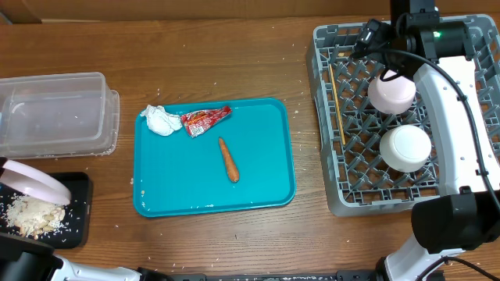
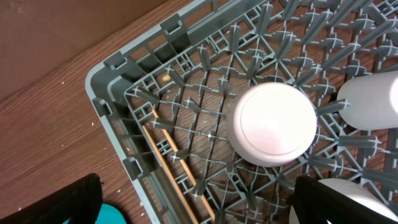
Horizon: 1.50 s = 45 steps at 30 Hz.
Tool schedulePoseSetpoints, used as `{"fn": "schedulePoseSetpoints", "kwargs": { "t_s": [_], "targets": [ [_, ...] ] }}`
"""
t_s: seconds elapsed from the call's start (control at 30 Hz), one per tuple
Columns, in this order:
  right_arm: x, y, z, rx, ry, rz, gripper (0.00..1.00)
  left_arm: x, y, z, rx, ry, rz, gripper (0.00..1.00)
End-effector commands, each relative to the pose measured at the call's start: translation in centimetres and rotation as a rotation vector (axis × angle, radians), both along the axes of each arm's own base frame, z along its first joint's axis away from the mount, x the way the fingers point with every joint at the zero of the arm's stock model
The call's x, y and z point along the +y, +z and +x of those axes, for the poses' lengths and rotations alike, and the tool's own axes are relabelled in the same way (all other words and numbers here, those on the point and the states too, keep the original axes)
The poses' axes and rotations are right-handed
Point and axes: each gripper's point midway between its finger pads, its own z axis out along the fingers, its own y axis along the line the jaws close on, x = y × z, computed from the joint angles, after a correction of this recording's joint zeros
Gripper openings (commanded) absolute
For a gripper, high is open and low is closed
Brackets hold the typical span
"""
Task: Sort waste into correct bins and load items into the dishwasher
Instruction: 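Tilt the plate to dump rice and peanuts onto the black tray, then carry the empty plate back and lower it onto the teal tray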
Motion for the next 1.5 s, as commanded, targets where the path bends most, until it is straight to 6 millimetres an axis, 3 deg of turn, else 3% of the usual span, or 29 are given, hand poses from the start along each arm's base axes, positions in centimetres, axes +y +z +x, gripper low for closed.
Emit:
{"fn": "schedulePoseSetpoints", "kwargs": {
  "t_s": [0.0, 0.1, 0.4, 0.6, 0.7, 0.83, 0.93, 1.1, 1.3, 1.47],
  "targets": [
    [0.0, 0.6, 0.1, -0.019, -0.002, -0.005, 1.00, 0.5, 0.2, -0.1, -0.016, 0.002, 0.025, 0.04],
    [0.0, 0.6, 0.1, -0.019, -0.002, -0.005, 1.00, -0.1, 1.2, -0.3, -0.004, 0.008, -0.007, 0.04],
    [0.0, 0.6, 0.1, -0.019, -0.002, -0.005, 1.00, -2.3, 5.9, 0.1, 0.092, -0.070, 0.229, 0.04],
    [0.0, 0.6, 0.1, -0.019, -0.002, -0.005, 1.00, -6.3, 8.6, 1.4, 0.226, -0.152, 0.443, 0.04],
    [0.0, 0.6, 0.1, -0.019, -0.002, -0.005, 1.00, -10.2, 9.2, 3.3, 0.222, -0.277, 0.513, 0.04],
    [0.0, 0.6, 0.1, -0.019, -0.002, -0.005, 1.00, -15.7, 8.4, 5.3, 0.276, -0.450, 0.563, 0.04],
    [0.0, 0.6, 0.1, -0.019, -0.002, -0.005, 1.00, -20.6, 6.7, 6.3, 0.364, -0.608, 0.643, 0.04],
    [0.0, 0.6, 0.1, -0.019, -0.002, -0.005, 1.00, -26.9, 4.7, 7.3, 0.491, -0.748, 0.795, 0.04],
    [0.0, 0.6, 0.1, -0.019, -0.002, -0.005, 1.00, -32.2, 2.5, 8.2, 0.578, -0.832, 0.981, 0.04],
    [0.0, 0.6, 0.1, -0.019, -0.002, -0.005, 1.00, -36.1, -1.9, 8.7, 0.663, -0.997, 1.033, 0.04]
  ]
}}
